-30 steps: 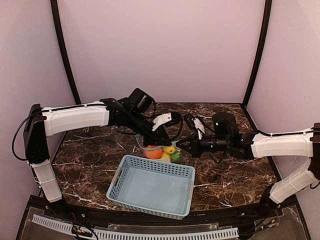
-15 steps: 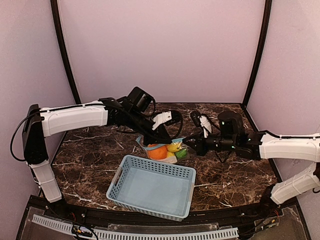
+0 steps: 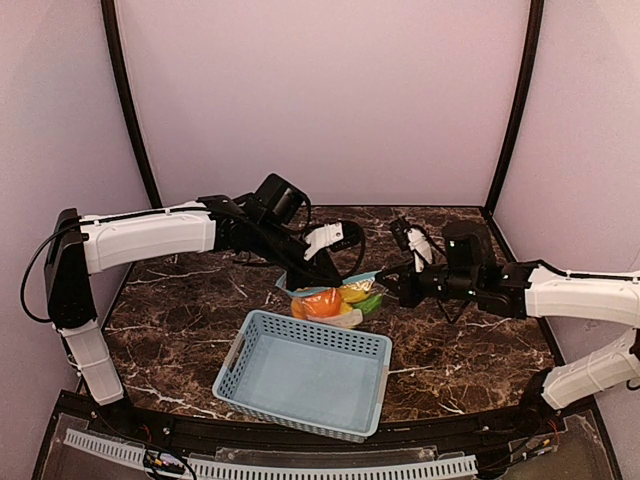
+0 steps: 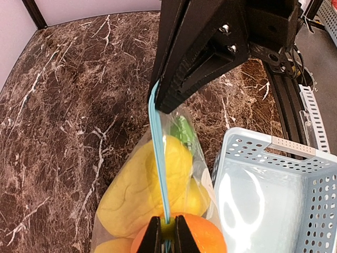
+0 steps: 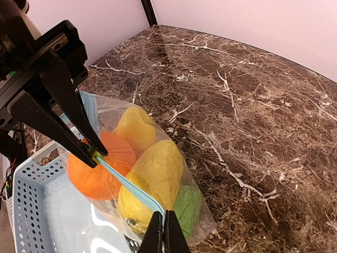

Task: Place the food in the zip-top bag and seal the zipper
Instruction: Zip the zipper of the food storage bag, then adjust the zipper food storage bag at the center of the board, then hold the zipper food storage bag at the center of the board.

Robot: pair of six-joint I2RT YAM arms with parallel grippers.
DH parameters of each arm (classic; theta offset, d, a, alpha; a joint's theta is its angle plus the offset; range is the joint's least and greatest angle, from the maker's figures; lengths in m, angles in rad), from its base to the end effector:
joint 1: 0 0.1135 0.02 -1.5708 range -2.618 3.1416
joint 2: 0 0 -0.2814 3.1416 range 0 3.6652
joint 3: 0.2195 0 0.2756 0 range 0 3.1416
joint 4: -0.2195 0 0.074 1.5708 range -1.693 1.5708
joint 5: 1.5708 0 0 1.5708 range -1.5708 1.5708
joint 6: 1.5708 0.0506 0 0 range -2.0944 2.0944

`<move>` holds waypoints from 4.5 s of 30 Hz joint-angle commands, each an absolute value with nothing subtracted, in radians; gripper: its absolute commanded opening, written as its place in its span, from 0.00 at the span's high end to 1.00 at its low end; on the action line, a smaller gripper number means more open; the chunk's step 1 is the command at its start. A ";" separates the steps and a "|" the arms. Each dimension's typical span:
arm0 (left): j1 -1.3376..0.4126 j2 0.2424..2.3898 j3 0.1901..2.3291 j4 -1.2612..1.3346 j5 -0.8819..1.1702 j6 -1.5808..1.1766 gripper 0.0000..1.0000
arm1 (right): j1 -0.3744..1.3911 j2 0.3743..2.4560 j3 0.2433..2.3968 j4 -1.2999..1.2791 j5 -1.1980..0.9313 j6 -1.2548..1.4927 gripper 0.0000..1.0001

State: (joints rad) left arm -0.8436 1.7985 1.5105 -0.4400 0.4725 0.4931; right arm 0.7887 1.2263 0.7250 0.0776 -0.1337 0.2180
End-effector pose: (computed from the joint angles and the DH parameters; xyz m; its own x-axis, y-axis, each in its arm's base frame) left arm 0.2802 -0.3495 0.2896 0.0322 0.5979 -0.8009 0.9943 0.0626 0.0866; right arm 0.2087 0.2196 0.2507 -0.4535 -0.1523 -0.8781 -0.7074 0.6609 0.2507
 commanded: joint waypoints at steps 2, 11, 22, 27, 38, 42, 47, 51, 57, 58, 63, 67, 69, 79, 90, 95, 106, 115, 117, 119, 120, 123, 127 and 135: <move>-0.834 1.740 1.499 -0.554 0.443 0.508 0.99 | 0.734 1.189 0.710 0.035 -0.016 0.224 1.00; -0.833 1.742 1.499 -0.557 0.436 0.512 0.99 | 0.714 1.181 0.713 0.022 -0.012 0.218 1.00; -0.833 1.741 1.496 -0.560 0.423 0.517 0.99 | 0.695 1.178 0.716 0.008 -0.013 0.208 1.00; -0.833 1.743 1.494 -0.555 0.437 0.510 0.99 | 0.692 1.179 0.720 0.005 -0.035 0.204 1.00; -0.832 1.877 1.565 -0.518 0.467 0.297 0.99 | 0.723 1.213 0.781 -0.039 -0.133 0.205 0.40; -0.821 1.889 1.583 -0.509 0.450 0.228 0.99 | 0.786 1.201 0.790 -0.048 -0.070 0.194 0.17; -0.782 1.896 1.594 -0.478 0.442 0.118 0.99 | 0.890 1.239 0.839 -0.095 0.114 0.251 0.15; -0.762 1.905 1.599 -0.463 0.459 0.046 0.99 | 0.959 1.311 0.868 -0.070 0.177 0.333 0.20; -0.742 1.905 1.600 -0.451 0.502 0.006 0.99 | 1.036 1.470 0.974 -0.057 0.247 0.410 0.32; -0.742 1.905 1.601 -0.452 0.503 0.005 0.99 | 1.045 1.497 0.991 -0.056 0.259 0.418 0.32; -0.742 1.905 1.611 -0.464 0.510 0.005 0.99 | 1.065 1.598 1.075 -0.059 0.311 0.466 0.24; -0.741 1.905 1.615 -0.471 0.512 0.005 0.99 | 1.067 1.650 1.108 -0.050 0.338 0.484 0.30; -0.742 1.905 1.616 -0.472 0.512 0.005 0.99 | 1.068 1.673 1.120 -0.045 0.341 0.480 0.38; -0.740 1.909 1.623 -0.479 0.525 0.005 0.99 | 1.065 1.766 1.131 -0.129 0.393 0.525 0.61; -0.740 1.892 1.627 -0.502 0.559 0.103 0.99 | 1.032 1.534 1.020 -0.110 0.262 0.395 0.35; -0.741 1.881 1.626 -0.520 0.627 0.161 0.99 | 0.977 1.414 0.954 -0.119 0.073 0.278 0.27; -0.745 1.826 1.603 -0.559 0.839 0.312 0.99 | 0.759 1.217 0.879 -0.131 -0.361 0.122 0.16; -0.768 1.826 1.613 -0.607 0.857 0.362 0.99 | 0.703 1.263 0.910 -0.148 -0.434 0.058 0.20; -0.771 1.825 1.615 -0.612 0.854 0.366 0.99 | 0.693 1.268 0.917 -0.150 -0.438 0.048 0.19; -0.772 1.825 1.617 -0.617 0.851 0.369 0.99 | 0.682 1.277 0.923 -0.151 -0.459 0.043 0.18; -0.773 1.825 1.618 -0.619 0.852 0.369 0.99 | 0.680 1.285 0.927 -0.153 -0.469 0.040 0.18; -0.774 1.824 1.619 -0.623 0.854 0.375 0.99 | 0.680 1.316 0.934 -0.156 -0.491 0.034 0.19; -0.776 1.824 1.621 -0.626 0.847 0.375 0.99 | 0.678 1.348 0.949 -0.163 -0.554 0.028 0.35; -0.775 1.823 1.622 -0.624 0.829 0.372 0.99 | 0.678 1.347 0.936 -0.143 -0.569 0.040 0.80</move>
State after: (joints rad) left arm -0.7689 1.8790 1.6032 -0.6006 0.8185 0.3576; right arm 0.6842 1.3510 0.9226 -0.1665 -0.5453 0.0372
